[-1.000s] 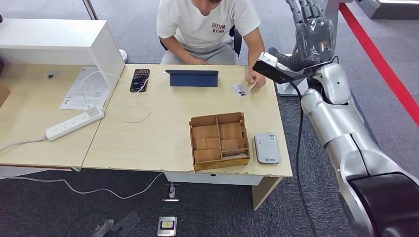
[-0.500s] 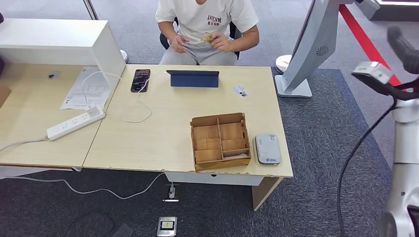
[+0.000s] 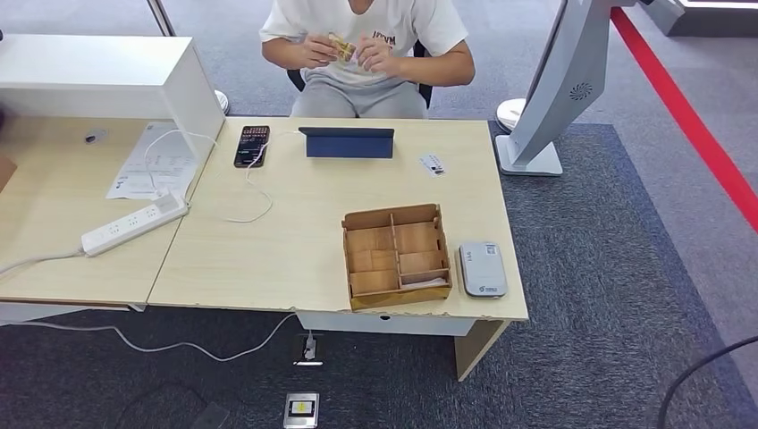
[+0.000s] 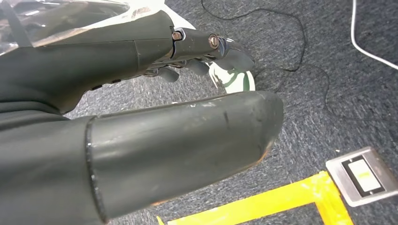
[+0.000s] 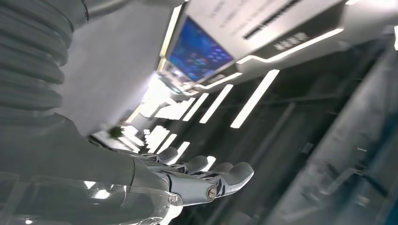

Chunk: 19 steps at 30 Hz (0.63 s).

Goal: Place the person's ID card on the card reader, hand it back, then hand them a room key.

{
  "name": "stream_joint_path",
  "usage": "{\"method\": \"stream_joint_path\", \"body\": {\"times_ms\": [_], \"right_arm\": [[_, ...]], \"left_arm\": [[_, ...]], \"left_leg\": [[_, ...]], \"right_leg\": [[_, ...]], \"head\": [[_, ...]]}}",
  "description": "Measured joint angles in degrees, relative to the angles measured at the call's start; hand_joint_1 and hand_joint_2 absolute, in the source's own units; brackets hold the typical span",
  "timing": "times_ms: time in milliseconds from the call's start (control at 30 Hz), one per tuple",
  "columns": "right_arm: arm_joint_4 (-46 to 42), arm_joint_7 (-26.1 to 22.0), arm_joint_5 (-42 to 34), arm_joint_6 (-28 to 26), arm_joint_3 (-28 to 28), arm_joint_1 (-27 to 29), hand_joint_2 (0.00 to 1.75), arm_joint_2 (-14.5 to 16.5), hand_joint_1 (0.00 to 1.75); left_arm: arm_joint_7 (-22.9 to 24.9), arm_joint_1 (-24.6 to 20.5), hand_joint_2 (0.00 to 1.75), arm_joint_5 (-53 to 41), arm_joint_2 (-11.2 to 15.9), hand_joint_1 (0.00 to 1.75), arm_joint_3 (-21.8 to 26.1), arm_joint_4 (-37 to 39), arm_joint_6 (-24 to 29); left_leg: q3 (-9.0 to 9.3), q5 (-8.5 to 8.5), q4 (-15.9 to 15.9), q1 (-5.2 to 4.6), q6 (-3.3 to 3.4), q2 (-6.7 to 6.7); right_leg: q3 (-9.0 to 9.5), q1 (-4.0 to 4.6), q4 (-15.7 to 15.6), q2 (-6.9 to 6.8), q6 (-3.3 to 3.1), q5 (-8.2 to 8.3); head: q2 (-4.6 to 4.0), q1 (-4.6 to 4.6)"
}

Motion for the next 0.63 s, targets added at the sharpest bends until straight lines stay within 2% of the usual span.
{"method": "stream_joint_path", "body": {"times_ms": [200, 367, 500, 600, 633], "right_arm": [[8.16, 0.27, 3.79, 0.0, -13.62, 5.03, 1.75, 0.72, 0.0], [15.09, 3.33, 10.28, 0.0, -26.56, 10.13, 1.75, 2.84, 0.0], [20.72, 11.3, 12.99, 0.5, -32.33, 13.68, 1.75, 4.16, 0.0], [25.52, 20.25, 14.08, 4.78, -35.12, 17.1, 1.75, 5.13, 0.0], [26.3, 21.84, 14.37, 5.9, -35.55, 17.71, 1.75, 5.32, 0.0]], "left_arm": [[-0.27, 0.01, 0.0, 1.16, -0.37, 0.0, 0.71, 0.0, 1.4], [-0.51, -0.04, 0.0, 0.83, -0.81, 0.0, 1.27, 0.0, 1.91], [-0.91, -0.08, 0.0, 0.59, -1.12, 0.0, 1.33, 0.0, 1.97], [-1.54, -0.02, 0.0, 0.69, -1.51, 0.0, 1.33, 0.0, 2.26], [-1.65, -0.01, 0.0, 0.71, -1.6, 0.0, 1.33, 0.0, 2.34]], "left_leg": [[0.0, -0.01, -0.01, 0.01, 0.0, 0.03], [0.01, -0.07, -0.06, 0.01, -0.04, 0.02], [0.07, -0.07, -0.09, 0.03, -0.05, 0.03], [0.07, -0.08, -0.11, 0.04, -0.06, -0.02], [0.07, -0.08, -0.11, 0.04, -0.06, -0.03]], "right_leg": [[0.0, 0.01, -0.02, -0.02, 0.02, -0.05], [0.01, 0.01, 0.0, -0.02, 0.0, -0.08], [0.04, 0.03, 0.0, -0.01, -0.03, -0.14], [0.09, 0.04, 0.0, -0.05, -0.04, -0.19], [0.09, 0.04, 0.01, -0.06, -0.04, -0.2]], "head": [[0.0, 0.01], [0.0, 0.0], [0.0, 0.0], [0.0, 0.01], [0.0, -0.01]]}}
